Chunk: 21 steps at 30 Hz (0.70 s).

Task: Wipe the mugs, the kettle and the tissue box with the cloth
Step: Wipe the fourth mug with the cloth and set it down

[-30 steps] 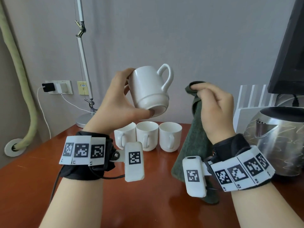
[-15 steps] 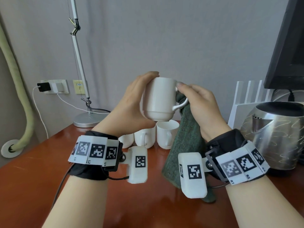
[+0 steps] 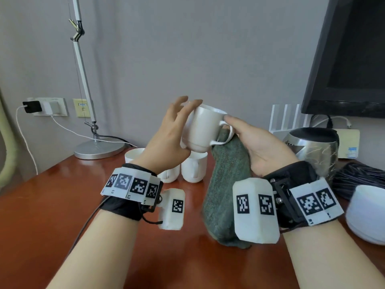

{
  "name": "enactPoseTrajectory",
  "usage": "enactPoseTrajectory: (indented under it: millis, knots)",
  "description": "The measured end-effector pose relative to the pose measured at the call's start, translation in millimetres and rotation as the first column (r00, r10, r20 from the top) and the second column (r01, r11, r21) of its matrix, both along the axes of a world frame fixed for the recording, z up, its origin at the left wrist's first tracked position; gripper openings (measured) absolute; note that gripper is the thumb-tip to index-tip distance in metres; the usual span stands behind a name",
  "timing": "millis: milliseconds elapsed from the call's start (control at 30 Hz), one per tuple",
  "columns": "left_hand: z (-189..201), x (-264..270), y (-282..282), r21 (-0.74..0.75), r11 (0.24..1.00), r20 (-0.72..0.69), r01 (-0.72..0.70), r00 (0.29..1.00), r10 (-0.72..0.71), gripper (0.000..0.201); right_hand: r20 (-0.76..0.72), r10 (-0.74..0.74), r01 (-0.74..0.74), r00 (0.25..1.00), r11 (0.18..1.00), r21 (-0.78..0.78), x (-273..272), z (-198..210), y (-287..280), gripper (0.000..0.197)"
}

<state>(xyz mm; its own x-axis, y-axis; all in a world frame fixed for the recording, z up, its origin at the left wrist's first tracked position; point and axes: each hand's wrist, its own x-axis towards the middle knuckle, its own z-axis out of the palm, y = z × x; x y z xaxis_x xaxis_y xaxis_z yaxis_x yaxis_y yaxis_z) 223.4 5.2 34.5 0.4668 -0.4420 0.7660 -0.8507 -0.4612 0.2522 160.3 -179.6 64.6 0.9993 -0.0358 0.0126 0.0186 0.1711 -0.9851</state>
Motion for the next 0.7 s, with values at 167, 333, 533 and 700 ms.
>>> enactPoseTrajectory:
  millis: [167, 333, 533, 700]
  knots:
    - [-9, -27, -30, -0.107, 0.984, -0.39, 0.144, 0.904, -0.175, 0.091, -0.028, -0.169, 0.166, 0.985, 0.981, -0.097, -22, -12, -13, 0.04]
    - [-24, -37, -53, -0.362, 0.927, -0.618, 0.101, 0.718, -0.32, 0.076, -0.093, -0.291, 0.271, 0.952, 0.944, -0.188, -36, -36, -26, 0.062]
    - [-56, -28, -59, -0.424, 0.884, -0.679, -0.198, 0.715, -0.166, 0.047, -0.153, -0.321, 0.29, 0.935, 0.938, -0.19, -28, -61, -28, 0.049]
    - [-70, -10, -49, -0.423, 0.798, -0.716, -0.429, 0.698, -0.004, 0.037, -0.186, -0.364, 0.344, 0.913, 0.93, -0.131, -5, -75, -25, 0.05]
